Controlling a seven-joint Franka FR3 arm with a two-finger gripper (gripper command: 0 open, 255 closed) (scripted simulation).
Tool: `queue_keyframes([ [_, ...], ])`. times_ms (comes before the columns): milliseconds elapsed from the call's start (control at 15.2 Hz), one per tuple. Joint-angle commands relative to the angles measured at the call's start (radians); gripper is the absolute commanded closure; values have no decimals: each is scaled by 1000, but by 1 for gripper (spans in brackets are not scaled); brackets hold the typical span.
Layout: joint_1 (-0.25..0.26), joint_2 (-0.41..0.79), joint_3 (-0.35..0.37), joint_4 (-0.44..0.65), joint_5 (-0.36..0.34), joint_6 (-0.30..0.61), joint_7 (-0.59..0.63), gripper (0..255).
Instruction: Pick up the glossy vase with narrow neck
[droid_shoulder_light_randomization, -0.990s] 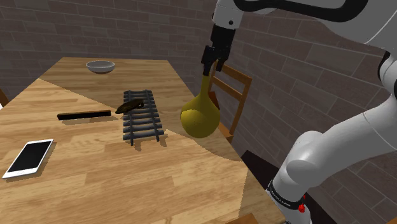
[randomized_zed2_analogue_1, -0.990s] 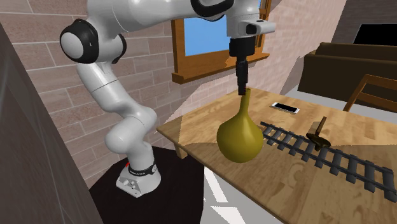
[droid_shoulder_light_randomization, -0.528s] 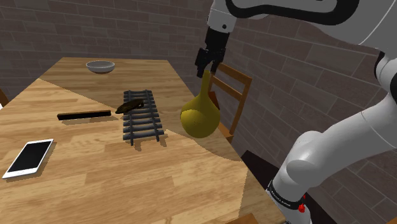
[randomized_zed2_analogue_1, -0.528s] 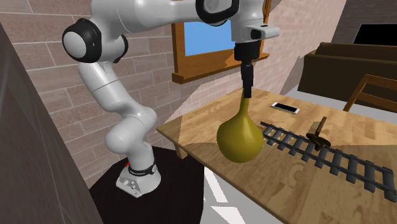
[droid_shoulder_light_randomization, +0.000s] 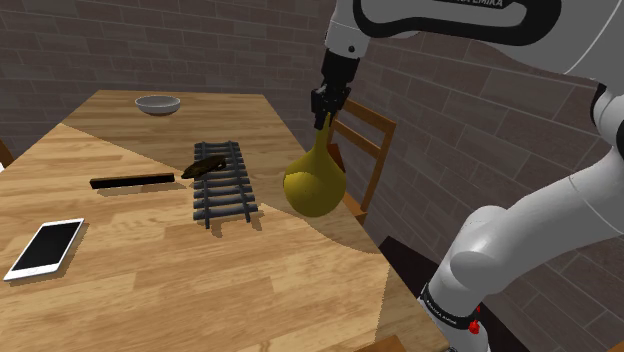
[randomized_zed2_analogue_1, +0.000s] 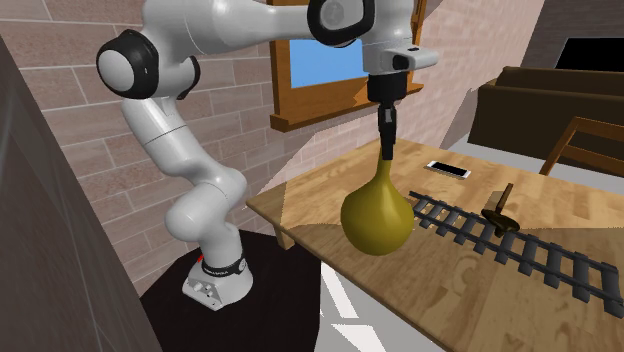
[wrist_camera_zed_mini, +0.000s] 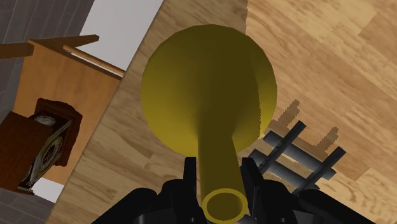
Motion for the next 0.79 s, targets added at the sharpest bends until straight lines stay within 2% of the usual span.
queue_keyframes([
  [0, 0, 0, 0, -1, 0, 0, 0, 255],
  [264, 0, 0, 0, -3, 0, 2, -1, 255],
  [726, -4, 32, -2, 121, -5, -91, 3, 255],
])
